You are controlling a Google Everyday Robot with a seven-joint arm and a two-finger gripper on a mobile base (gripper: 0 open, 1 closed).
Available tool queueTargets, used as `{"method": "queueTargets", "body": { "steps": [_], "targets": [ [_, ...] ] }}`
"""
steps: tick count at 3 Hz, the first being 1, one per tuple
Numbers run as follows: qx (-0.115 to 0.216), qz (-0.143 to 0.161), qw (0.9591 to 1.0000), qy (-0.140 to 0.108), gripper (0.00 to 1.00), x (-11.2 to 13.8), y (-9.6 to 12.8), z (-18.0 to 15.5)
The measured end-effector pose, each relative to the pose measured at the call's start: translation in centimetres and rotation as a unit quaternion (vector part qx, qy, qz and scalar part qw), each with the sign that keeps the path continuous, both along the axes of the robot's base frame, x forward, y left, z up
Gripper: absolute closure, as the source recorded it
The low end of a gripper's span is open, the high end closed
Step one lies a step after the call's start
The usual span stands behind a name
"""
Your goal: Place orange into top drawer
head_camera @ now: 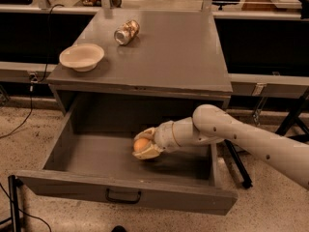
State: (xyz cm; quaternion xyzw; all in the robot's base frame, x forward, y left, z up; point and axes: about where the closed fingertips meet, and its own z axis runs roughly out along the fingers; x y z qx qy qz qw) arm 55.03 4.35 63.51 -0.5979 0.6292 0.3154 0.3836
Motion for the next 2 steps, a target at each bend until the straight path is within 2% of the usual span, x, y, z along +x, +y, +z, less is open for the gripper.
{"method": "queueTargets", "body": {
  "steps": [1,2],
  "targets": [
    [-0.01,0.0,0.9997,0.021,1.0,-0.46,-0.09,-1.82],
    [-0.01,0.003,0.9997,0.021,0.81,-0.53,0.12,-1.84]
  ]
}}
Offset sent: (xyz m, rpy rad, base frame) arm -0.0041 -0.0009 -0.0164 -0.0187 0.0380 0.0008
